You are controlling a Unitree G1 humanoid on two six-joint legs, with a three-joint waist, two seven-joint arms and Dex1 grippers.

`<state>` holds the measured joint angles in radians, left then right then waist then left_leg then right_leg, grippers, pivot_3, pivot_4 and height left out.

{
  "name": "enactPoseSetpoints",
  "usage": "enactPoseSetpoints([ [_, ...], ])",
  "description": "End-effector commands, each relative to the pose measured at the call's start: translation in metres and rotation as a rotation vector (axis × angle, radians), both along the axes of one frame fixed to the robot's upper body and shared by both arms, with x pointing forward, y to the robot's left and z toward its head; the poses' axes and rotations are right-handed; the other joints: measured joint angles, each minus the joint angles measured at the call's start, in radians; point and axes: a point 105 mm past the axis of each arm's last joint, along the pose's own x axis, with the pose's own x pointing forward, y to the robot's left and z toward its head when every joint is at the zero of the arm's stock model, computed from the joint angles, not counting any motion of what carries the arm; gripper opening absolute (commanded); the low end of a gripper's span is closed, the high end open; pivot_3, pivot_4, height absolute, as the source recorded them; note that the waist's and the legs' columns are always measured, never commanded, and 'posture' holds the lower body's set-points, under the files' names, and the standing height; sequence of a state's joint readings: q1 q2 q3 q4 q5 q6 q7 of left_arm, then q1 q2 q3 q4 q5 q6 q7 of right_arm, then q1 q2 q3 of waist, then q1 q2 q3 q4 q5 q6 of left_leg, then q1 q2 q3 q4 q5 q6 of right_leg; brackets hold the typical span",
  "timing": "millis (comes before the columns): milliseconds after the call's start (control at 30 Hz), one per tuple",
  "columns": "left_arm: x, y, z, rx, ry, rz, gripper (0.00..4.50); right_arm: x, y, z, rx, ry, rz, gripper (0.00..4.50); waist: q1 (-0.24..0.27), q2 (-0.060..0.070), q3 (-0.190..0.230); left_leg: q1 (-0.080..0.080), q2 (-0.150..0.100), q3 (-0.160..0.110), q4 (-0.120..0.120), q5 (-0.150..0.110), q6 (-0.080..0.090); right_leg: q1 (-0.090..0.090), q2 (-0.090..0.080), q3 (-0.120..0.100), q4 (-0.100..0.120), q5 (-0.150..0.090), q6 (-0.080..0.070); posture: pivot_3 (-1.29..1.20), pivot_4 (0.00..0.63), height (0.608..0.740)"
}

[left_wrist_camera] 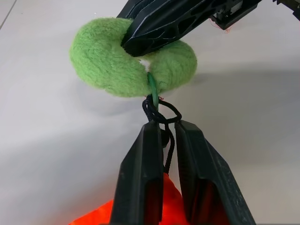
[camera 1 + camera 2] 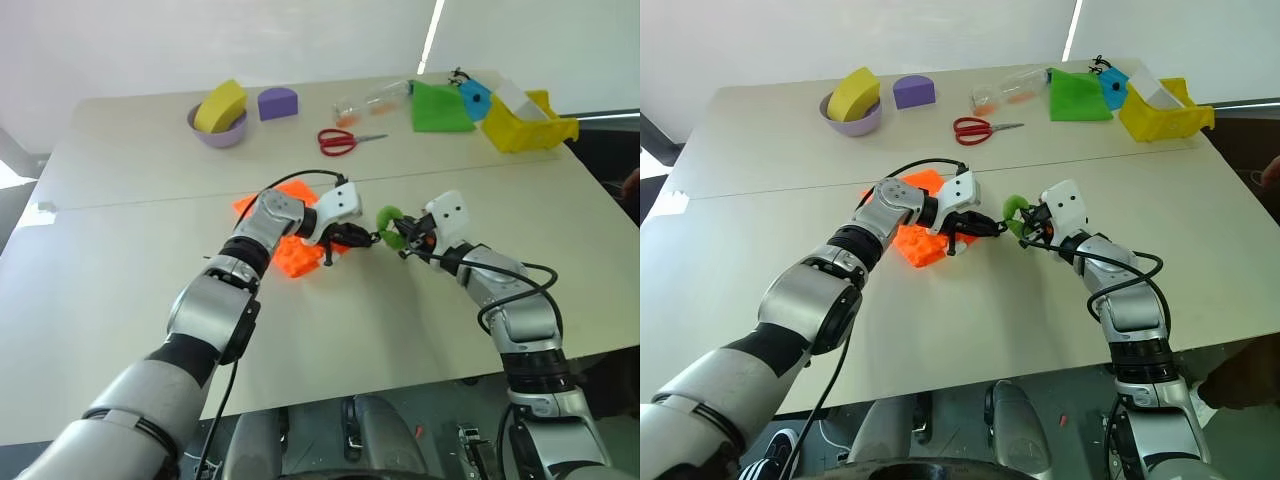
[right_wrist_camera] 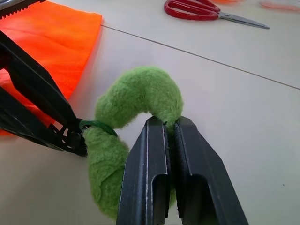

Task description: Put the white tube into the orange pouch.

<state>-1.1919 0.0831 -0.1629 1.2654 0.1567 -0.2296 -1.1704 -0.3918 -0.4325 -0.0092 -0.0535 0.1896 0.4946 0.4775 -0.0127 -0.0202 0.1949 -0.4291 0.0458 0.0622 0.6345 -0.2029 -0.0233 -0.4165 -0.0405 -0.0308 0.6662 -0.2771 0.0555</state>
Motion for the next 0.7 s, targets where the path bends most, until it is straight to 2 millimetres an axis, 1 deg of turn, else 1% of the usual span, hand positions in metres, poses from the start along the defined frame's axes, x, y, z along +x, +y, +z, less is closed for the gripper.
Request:
enactPoseSetpoints([
  [33,0.001,-0.001,0.006,-0.022,-0.019,-0.007,0.41,0.000,0.001,0.016,0.004,-0.062,0.005,0.00,0.000,0.000,0.000,0.000,0.000,0.000,0.000,0.000,0.000,0.000,0.000,0.000,0.000,0.000,0.000,0.00,0.150,0.740],
  [133,0.001,-0.001,0.010,-0.047,-0.005,0.000,0.41,0.000,0.001,0.016,0.003,-0.061,0.006,0.00,0.000,0.000,0.000,0.000,0.000,0.000,0.000,0.000,0.000,0.000,0.000,0.000,0.000,0.000,0.000,0.00,0.150,0.740],
  [333,0.009,0.002,0.028,-0.124,0.015,0.045,0.41,-0.001,-0.002,0.016,0.002,-0.058,0.002,0.00,0.000,0.000,0.000,0.000,0.000,0.000,0.000,0.000,0.000,0.000,0.000,0.000,0.000,0.000,0.000,0.00,0.150,0.740],
  [367,0.010,0.002,0.031,-0.132,0.015,0.047,0.94,0.000,-0.001,0.015,0.002,-0.057,0.003,0.00,0.000,0.000,0.000,0.000,0.000,0.000,0.000,0.000,0.000,0.000,0.000,0.000,0.000,0.000,0.000,0.00,0.150,0.740],
  [400,0.010,0.002,0.033,-0.135,0.012,0.050,1.20,0.000,-0.001,0.015,0.001,-0.058,0.004,0.00,0.000,0.000,0.000,0.000,0.000,0.000,0.000,0.000,0.000,0.000,0.000,0.000,0.000,0.000,0.000,0.00,0.150,0.740],
  [433,0.010,0.003,0.033,-0.132,0.007,0.048,1.68,0.000,0.000,0.016,0.002,-0.058,0.005,0.00,0.000,0.000,0.000,0.000,0.000,0.000,0.000,0.000,0.000,0.000,0.000,0.000,0.000,0.000,0.000,0.00,0.150,0.740],
  [533,0.008,0.005,0.026,-0.106,0.037,0.034,3.35,0.001,0.001,0.016,0.002,-0.060,0.008,0.00,0.000,0.000,0.000,0.000,0.000,0.000,0.000,0.000,0.000,0.000,0.000,0.000,0.000,0.000,0.000,0.00,0.150,0.740],
  [600,0.007,0.006,0.023,-0.091,0.027,0.027,4.25,0.001,0.002,0.016,0.002,-0.060,0.009,0.00,0.000,0.000,0.000,0.000,0.000,0.000,0.000,0.000,0.000,0.000,0.000,0.000,0.000,0.000,0.000,0.00,0.150,0.740],
  [633,0.006,0.005,0.021,-0.084,0.017,0.020,4.47,0.001,0.002,0.016,0.002,-0.060,0.010,0.00,0.000,0.000,0.000,0.000,0.000,0.000,0.000,0.000,0.000,0.000,0.000,0.000,0.000,0.000,0.000,0.00,0.150,0.740],
  [700,0.005,0.004,0.020,-0.078,-0.002,0.014,4.47,0.001,0.001,0.016,0.002,-0.060,0.011,0.00,0.000,0.000,0.000,0.000,0.000,0.000,0.000,0.000,0.000,0.000,0.000,0.000,0.000,0.000,0.000,0.00,0.150,0.740],
])
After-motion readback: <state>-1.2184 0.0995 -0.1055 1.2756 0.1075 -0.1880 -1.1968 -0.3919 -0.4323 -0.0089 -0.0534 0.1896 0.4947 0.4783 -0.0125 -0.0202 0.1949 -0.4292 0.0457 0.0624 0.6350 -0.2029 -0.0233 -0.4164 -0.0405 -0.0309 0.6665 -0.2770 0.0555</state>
